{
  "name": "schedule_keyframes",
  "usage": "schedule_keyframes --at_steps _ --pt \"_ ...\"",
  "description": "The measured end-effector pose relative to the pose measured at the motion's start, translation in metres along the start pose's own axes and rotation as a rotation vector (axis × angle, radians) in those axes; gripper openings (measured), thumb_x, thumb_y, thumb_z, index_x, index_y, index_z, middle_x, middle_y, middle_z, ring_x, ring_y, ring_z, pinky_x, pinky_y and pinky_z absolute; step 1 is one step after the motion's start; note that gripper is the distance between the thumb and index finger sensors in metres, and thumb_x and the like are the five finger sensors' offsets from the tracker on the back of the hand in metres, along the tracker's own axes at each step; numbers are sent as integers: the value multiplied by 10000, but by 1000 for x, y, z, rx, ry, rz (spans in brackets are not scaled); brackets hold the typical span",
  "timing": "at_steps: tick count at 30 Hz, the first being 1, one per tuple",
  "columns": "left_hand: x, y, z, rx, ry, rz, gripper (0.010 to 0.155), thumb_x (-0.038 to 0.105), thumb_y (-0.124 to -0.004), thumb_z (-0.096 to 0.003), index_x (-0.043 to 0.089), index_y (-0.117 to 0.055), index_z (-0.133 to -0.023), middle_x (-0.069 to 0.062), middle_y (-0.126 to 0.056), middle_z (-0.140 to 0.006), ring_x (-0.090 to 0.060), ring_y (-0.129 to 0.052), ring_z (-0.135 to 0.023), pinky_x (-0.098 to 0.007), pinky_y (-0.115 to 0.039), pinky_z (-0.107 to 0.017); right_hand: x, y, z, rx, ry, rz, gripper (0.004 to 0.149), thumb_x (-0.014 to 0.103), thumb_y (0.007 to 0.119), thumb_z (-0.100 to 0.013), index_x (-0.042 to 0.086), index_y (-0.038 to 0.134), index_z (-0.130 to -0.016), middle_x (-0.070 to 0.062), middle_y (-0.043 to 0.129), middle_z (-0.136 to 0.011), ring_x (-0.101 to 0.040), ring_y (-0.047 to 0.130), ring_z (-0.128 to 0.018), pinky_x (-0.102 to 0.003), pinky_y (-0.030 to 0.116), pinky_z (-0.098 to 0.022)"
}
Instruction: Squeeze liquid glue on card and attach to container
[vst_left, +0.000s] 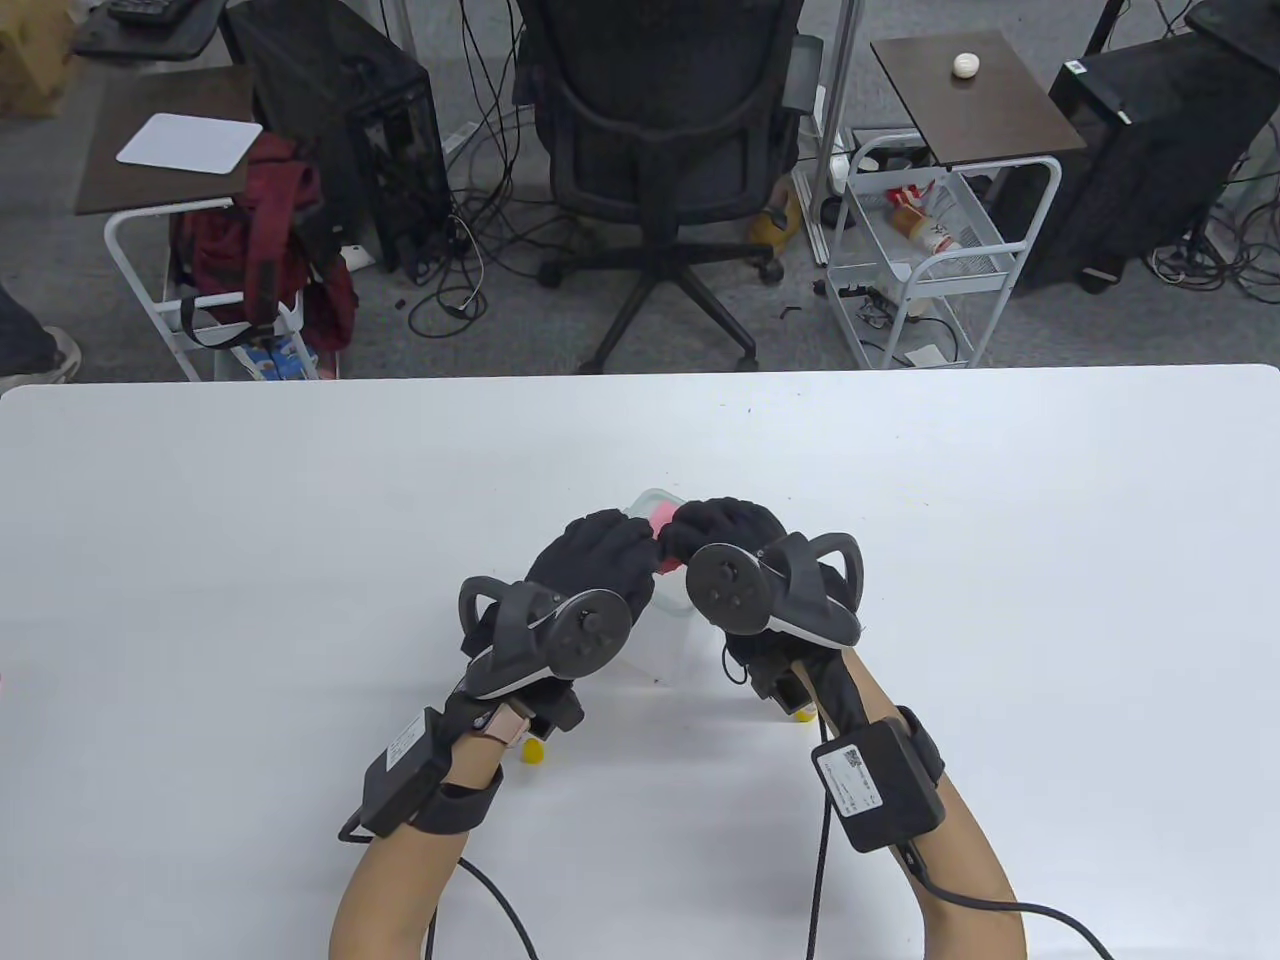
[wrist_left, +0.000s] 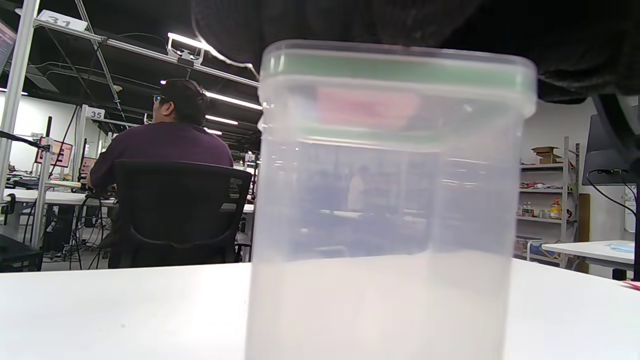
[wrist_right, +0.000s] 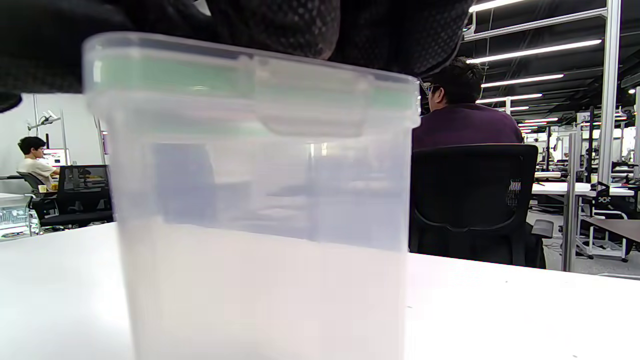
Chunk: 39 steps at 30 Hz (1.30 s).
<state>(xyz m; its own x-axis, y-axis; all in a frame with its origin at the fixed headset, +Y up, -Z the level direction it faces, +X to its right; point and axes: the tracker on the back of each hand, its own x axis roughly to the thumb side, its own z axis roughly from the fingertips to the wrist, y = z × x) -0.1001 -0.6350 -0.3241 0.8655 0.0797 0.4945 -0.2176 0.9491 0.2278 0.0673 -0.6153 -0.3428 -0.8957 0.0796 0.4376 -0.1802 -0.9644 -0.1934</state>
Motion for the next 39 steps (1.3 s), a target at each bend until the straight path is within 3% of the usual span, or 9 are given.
schedule_keyframes --at_steps 8,12,18,30,39 --pt "0 0 0 -9 2 7 432 425 -688 -531 307 -770 -938 89 -814 -1055 -191 -792 -1051 -359 -699 -814 12 4 -11 21 24 170 397 175 685 -553 278 744 -932 19 731 -1030 -246 785 -937 -429 614 -816" --pt "0 0 0 -14 11 11 421 429 -684 -533 317 -766 -930 95 -814 -1053 -185 -792 -1048 -354 -707 -806 17 3 4 5 -42 274 421 183 683 -546 275 723 -954 20 723 -1044 -248 787 -950 -430 632 -810" --pt "1 1 0 -11 19 8 411 429 -693 -529 312 -779 -913 98 -823 -1045 -181 -802 -1040 -355 -715 -797 11 -4 19 15 -105 259 415 192 681 -546 280 725 -949 30 731 -1041 -233 808 -939 -442 633 -806" --pt "-1 -1 2 0 20 30 423 432 -691 -529 312 -778 -925 92 -820 -1048 -188 -795 -1043 -360 -712 -798 4 1 -12 65 47 285 408 196 666 -564 330 699 -949 61 706 -1049 -236 709 -985 -476 469 -872" --pt "0 -1 2 3 25 27 424 432 -686 -533 309 -774 -929 93 -816 -1050 -189 -792 -1045 -364 -711 -796 11 6 -16 73 12 324 428 215 660 -565 320 663 -980 54 663 -1080 -239 679 -1001 -493 453 -870"
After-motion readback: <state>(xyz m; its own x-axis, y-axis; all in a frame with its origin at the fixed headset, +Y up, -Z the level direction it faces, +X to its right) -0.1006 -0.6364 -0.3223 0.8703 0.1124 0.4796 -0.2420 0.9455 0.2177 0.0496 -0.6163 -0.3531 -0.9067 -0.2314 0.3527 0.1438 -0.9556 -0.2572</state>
